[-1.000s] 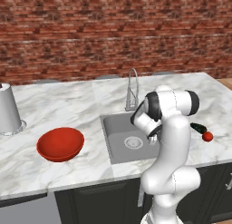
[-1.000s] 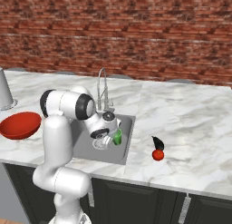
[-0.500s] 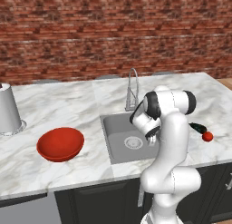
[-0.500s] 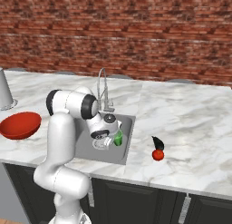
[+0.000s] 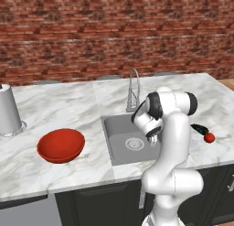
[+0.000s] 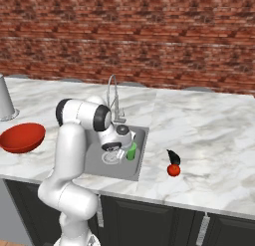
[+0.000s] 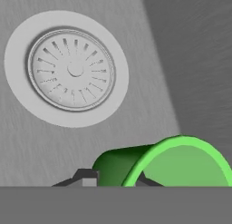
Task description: Remove the tomato and eggplant from the sink. Then move the bowl and cup from the counter to the sink for washing.
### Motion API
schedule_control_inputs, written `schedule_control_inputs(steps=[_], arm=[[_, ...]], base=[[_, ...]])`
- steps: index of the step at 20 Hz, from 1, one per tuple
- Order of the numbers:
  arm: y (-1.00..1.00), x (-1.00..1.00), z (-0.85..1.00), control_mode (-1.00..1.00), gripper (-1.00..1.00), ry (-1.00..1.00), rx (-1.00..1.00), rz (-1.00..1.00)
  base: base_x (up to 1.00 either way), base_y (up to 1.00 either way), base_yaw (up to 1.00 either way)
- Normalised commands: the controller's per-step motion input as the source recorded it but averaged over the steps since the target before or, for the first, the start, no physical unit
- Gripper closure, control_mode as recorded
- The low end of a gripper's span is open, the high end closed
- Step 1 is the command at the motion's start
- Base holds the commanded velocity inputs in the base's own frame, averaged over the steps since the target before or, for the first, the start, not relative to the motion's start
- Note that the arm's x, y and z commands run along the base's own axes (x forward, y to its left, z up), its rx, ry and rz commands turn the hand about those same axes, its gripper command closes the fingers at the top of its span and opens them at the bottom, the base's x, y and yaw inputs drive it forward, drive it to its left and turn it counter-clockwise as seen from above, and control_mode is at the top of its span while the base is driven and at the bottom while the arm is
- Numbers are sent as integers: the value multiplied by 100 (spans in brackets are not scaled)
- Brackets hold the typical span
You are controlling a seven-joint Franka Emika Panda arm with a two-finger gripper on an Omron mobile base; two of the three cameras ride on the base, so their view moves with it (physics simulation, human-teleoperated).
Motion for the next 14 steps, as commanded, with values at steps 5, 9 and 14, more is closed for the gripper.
schedule_control_inputs(steps=[5,9,14], arm=[[-1,14,-16,-100,100,0,0,0],[0,6,-19,-100,100,0,0,0],[0,1,-18,-100,-100,0,0,-1]], base=[[0,0,0],[0,0,0],[0,0,0]])
